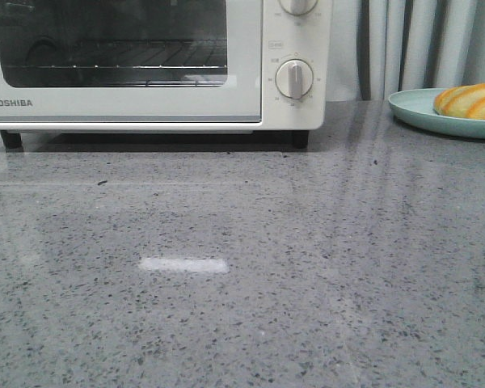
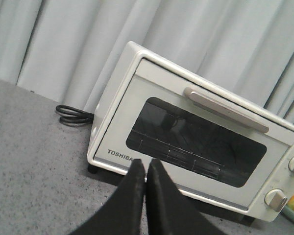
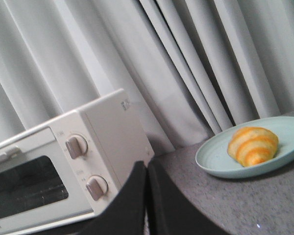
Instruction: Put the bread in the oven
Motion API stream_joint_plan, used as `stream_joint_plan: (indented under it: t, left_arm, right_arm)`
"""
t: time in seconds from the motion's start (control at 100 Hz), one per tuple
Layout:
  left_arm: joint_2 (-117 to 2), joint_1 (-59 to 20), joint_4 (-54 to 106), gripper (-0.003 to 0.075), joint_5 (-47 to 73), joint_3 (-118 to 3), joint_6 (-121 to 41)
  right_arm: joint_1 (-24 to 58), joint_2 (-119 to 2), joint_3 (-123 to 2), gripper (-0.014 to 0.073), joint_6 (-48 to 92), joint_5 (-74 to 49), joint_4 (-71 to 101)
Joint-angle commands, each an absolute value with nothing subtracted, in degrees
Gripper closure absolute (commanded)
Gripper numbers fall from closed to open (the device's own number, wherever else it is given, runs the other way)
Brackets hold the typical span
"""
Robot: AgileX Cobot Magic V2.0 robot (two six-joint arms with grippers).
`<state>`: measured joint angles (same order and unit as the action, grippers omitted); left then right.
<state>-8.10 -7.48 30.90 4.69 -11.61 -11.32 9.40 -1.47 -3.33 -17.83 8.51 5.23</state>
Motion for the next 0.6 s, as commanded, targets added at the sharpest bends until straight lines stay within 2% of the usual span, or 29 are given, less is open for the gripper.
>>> stream_joint_plan:
  t: [0.0, 0.1, 0.28, 0.43, 0.589]
  left_arm:
    - [-15.5, -7.89, 25.21, 0.0741, 4.89, -19.77, -11.38]
    - [-25.23, -8.28, 24.34, 0.0741, 8.66, -28.18, -14.09]
    - [-40.92, -15.43, 24.34, 0.0741, 8.53, -42.53, -20.29]
    - [-51.9, -23.62, 24.34, 0.0741, 5.94, -51.14, -24.68]
    - [-62.25, -26.67, 24.34, 0.0741, 1.91, -57.2, -24.96]
  right_arm:
    - [8.92, -5.84, -7.89, 0.0643, -16.97, 13.49, 5.58]
    - [8.92, -11.32, -12.76, 0.0643, -16.97, 9.62, 5.45]
    - [8.92, -23.53, -25.53, 0.0643, -16.97, -8.93, -4.71]
    - [8.92, -29.75, -32.4, 0.0643, -16.97, -9.55, -7.47]
    - [8.92, -31.56, -34.32, 0.0643, -16.97, -7.45, -7.37]
